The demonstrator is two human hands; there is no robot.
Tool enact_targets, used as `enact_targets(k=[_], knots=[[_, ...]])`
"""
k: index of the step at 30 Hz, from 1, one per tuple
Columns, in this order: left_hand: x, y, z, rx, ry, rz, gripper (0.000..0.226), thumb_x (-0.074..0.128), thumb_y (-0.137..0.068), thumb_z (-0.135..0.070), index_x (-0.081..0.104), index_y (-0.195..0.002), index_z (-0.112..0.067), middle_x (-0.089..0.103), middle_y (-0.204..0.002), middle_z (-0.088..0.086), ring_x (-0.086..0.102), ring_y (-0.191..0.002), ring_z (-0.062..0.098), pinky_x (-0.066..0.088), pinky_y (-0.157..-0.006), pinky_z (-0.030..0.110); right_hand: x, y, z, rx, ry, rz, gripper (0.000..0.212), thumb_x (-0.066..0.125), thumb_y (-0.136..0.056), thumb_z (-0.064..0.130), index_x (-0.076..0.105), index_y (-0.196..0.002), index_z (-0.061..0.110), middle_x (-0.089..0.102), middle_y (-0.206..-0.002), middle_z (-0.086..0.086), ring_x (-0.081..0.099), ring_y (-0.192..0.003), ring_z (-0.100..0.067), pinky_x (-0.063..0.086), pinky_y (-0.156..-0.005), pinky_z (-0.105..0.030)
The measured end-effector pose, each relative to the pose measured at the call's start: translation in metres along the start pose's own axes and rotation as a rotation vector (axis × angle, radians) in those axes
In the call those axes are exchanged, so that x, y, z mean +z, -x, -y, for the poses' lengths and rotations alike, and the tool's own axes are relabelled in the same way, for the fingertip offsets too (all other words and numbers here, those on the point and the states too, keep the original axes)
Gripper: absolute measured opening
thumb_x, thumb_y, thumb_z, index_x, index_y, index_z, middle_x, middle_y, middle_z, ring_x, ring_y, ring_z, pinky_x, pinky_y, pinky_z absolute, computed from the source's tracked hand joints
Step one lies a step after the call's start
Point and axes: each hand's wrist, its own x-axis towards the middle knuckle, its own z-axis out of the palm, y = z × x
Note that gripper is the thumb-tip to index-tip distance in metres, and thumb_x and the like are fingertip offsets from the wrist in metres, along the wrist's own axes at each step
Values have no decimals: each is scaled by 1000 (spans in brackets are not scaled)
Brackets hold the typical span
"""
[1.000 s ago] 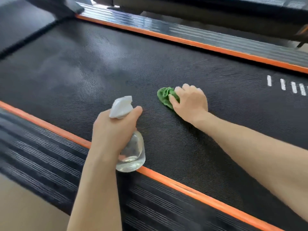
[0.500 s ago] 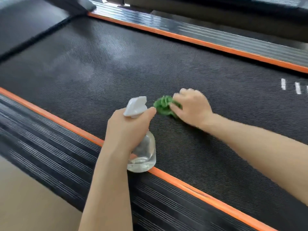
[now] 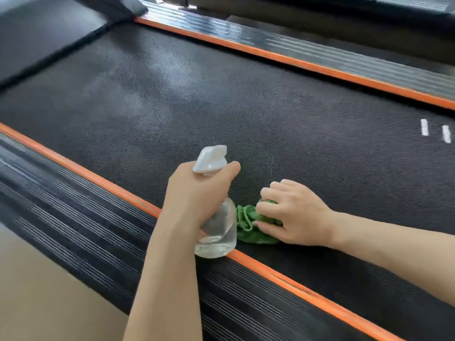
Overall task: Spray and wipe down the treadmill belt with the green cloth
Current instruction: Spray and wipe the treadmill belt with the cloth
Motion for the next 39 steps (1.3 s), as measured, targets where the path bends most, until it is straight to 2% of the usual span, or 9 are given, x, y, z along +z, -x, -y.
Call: enact_targets(k=[2, 6, 8, 14, 20, 25, 29, 34, 39], knots=[[0, -3, 1, -12, 4, -11, 48, 76, -70, -56, 75, -83, -11, 79, -81, 5, 77, -91, 28, 61, -92, 52, 8, -14, -23, 27, 30, -48, 33, 53, -97, 44, 58, -79, 18, 54, -81, -2, 50, -74, -23, 41, -68, -37], [-3, -2, 4, -13, 20, -28, 35, 74, -63, -61, 75, -81, -31, 79, -80, 2, 77, -90, 27, 62, -90, 53, 4, -25, -98, 588, 165, -99, 44, 41, -97, 49, 62, -86, 12, 59, -82, -10, 59, -78, -35, 48, -71, -43], [-8, -3, 6, -14, 7, -48, 31, 74, -68, -59, 74, -80, -30, 79, -78, 2, 78, -88, 29, 63, -86, 52, 8, -24, -104, 708, 201, -82, 42, 42, -98, 48, 62, -91, 11, 60, -85, -10, 58, -79, -35, 47, -73, -43], [-20, -2, 7, -29, -27, -144, 46, 70, -77, -61, 73, -73, -15, 77, -82, 8, 73, -91, 33, 58, -93, 54, 11, 25, -43, 607, 135, -165, 36, 47, -94, 46, 58, -82, 15, 49, -76, 0, 49, -69, -27, 42, -65, -40], [-42, 5, 13, -59, -36, -291, 42, 70, -83, -53, 66, -61, -18, 68, -58, 1, 71, -77, 32, 60, -86, 48, 3, 49, -17, 576, 121, -156, 34, 48, -93, 46, 57, -79, 16, 44, -74, 4, 46, -67, -23, 41, -63, -39], [-56, 10, 16, -91, -75, -317, 41, 68, -83, -54, 71, -72, -15, 73, -70, 8, 72, -82, 32, 59, -88, 48, 1, 46, -16, 569, 132, -177, 35, 48, -92, 45, 58, -79, 14, 44, -74, 4, 47, -66, -24, 38, -62, -38], [-71, 9, 22, -115, -149, -340, 39, 66, -84, -55, 71, -76, -17, 73, -80, 4, 69, -86, 30, 57, -89, 47, 1, 46, -15, 583, 125, -185, 37, 48, -92, 45, 58, -77, 14, 46, -73, 2, 48, -66, -26, 40, -63, -40], [-87, 7, 31, -158, -217, -281, 40, 64, -81, -54, 72, -76, -16, 72, -76, 3, 69, -81, 28, 59, -88, 47, 0, 42, -14, 603, 136, -167, 37, 48, -91, 45, 59, -77, 14, 46, -73, 3, 49, -66, -26, 41, -63, -40], [-102, 8, 34, -123, -182, -348, 37, 67, -86, -51, 66, -69, -17, 69, -74, 4, 67, -82, 29, 56, -84, 45, -1, 39, -14, 598, 126, -152, 40, 46, -92, 46, 60, -75, 12, 44, -73, 4, 46, -66, -25, 39, -62, -38]])
